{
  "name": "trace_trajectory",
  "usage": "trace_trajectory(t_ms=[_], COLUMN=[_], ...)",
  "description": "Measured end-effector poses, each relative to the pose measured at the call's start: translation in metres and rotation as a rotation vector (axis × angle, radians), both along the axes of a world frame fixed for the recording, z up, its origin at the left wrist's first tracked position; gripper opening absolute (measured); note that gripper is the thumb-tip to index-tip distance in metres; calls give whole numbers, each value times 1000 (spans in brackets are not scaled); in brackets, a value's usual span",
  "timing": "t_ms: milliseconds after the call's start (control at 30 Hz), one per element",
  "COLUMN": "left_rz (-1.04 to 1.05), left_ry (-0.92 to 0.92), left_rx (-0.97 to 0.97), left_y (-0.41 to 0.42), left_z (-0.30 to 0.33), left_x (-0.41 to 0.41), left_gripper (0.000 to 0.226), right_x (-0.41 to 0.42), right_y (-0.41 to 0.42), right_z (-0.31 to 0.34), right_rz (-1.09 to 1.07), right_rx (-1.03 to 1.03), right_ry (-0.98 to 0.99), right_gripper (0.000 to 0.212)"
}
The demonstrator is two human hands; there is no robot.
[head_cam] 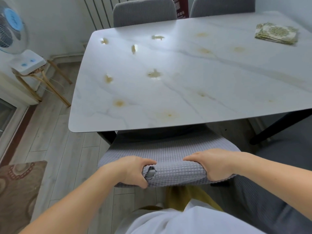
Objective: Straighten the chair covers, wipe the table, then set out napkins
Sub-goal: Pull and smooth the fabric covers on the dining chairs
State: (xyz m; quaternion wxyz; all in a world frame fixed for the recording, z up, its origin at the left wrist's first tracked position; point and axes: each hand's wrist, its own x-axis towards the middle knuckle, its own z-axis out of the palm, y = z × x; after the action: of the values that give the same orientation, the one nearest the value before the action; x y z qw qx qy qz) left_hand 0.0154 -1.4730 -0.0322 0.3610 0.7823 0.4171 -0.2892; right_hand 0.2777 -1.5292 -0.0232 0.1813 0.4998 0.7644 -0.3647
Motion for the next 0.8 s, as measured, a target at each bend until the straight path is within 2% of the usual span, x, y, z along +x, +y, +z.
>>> trace_trajectory(t_ms=[100,233,367,467,567,633,800], left_rz=[-2,4,-69,-73,-114,-172,-385], left_ry=[15,54,40,-70,-167,-213,-257], left_rx=[-50,-183,-183,-139,-36,14,34], left_y=[2,11,25,32,30,23,-9], left_z=[0,6,19,31,41,46,55], left_x=[-1,3,34,66,112,146,239], left_gripper=[83,96,104,94,71,61,59], right_x=[-2,2,24,50,88,118,200], right_y=[-4,-14,-34,-55,-84,-108,-188], right_z=[-3,-2,10,23,33,34,28], right_rz=[-22,-70,-161,-277,-465,-549,-785], right_rx=[47,154,234,277,255,207,113], right_ry=[-7,-51,-120,-122,-143,-239,-479], right_gripper=[68,57,50,54,55,53,51])
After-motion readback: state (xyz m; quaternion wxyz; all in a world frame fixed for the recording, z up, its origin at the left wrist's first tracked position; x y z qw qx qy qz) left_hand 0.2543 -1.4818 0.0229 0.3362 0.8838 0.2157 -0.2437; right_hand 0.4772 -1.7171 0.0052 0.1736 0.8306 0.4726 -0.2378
